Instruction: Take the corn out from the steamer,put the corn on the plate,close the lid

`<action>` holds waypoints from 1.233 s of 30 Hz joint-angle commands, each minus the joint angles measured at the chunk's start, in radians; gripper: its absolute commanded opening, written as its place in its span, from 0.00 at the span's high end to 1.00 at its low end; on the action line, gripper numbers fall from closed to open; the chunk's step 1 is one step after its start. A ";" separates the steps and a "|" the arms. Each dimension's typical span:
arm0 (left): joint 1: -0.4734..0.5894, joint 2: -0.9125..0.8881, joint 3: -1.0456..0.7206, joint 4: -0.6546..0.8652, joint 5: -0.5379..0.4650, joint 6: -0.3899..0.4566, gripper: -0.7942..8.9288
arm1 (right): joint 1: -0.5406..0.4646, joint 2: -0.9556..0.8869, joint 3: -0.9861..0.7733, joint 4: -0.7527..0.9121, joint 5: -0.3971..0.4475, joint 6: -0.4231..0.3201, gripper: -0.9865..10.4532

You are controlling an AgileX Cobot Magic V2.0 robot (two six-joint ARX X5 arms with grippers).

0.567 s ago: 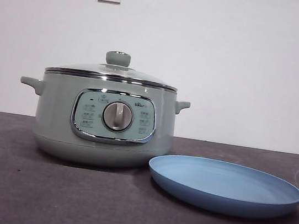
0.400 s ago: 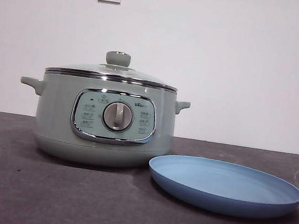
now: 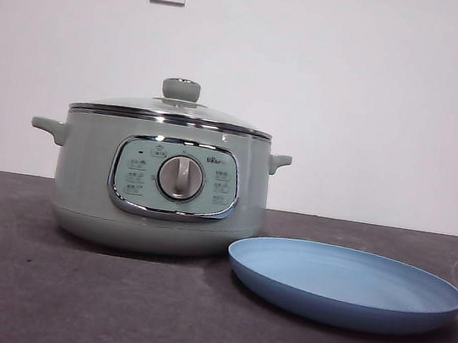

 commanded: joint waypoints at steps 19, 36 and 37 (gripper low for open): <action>0.002 0.247 0.500 -0.177 0.245 -0.096 0.93 | 0.001 0.518 0.597 -0.155 -0.412 -0.085 0.92; 0.002 0.590 0.802 -0.453 0.533 0.035 0.92 | 0.060 0.917 1.001 -0.630 -0.687 -0.428 0.91; 0.002 0.593 0.805 -0.452 0.534 0.035 0.92 | 0.062 0.917 1.001 -0.630 -0.686 -0.428 0.91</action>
